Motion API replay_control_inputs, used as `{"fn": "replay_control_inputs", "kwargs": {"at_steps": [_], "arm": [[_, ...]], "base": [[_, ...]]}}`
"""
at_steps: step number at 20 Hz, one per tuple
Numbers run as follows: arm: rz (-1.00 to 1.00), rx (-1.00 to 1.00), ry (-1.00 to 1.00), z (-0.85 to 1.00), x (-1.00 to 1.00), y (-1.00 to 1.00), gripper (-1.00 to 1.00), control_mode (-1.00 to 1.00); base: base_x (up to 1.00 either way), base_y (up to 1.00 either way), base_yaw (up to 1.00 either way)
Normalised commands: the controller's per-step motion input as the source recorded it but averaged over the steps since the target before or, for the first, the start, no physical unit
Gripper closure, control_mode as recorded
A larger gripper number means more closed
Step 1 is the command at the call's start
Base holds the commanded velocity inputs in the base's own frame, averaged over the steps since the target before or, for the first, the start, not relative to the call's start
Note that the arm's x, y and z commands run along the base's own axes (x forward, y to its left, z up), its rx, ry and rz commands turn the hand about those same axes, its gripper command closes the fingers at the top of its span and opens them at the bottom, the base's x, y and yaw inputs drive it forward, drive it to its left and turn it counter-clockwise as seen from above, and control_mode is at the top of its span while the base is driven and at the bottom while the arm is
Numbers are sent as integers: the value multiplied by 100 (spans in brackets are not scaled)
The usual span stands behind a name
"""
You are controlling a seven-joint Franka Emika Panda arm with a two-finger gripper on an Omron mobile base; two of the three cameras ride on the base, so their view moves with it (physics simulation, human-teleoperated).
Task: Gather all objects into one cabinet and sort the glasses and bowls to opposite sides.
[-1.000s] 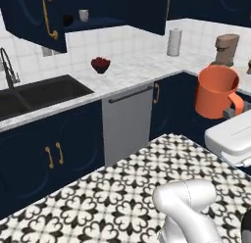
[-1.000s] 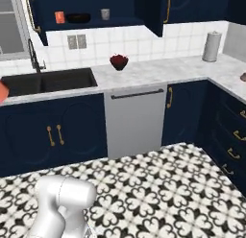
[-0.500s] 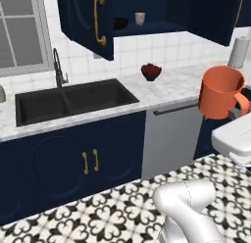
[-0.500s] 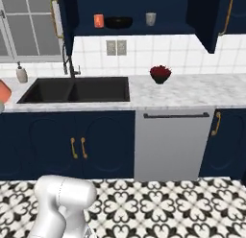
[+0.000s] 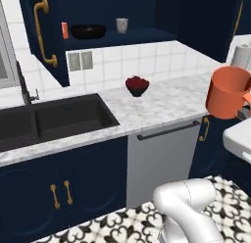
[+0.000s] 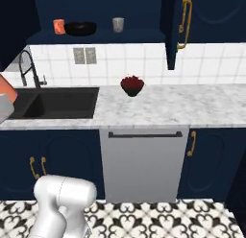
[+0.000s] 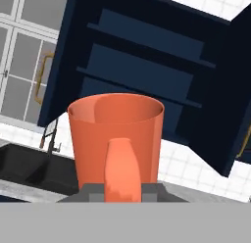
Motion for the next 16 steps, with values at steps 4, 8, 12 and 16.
{"fn": "replay_control_inputs", "kwargs": {"at_steps": [4,8,12,16], "arm": [[0,0,0,0,0,0,100,100],[0,0,0,0,0,0,100,100],[0,0,0,0,0,0,100,100],[0,0,0,0,0,0,100,100]], "base": [[99,-3,4],[100,-6,2],[100,-54,0],[100,-38,0]]}}
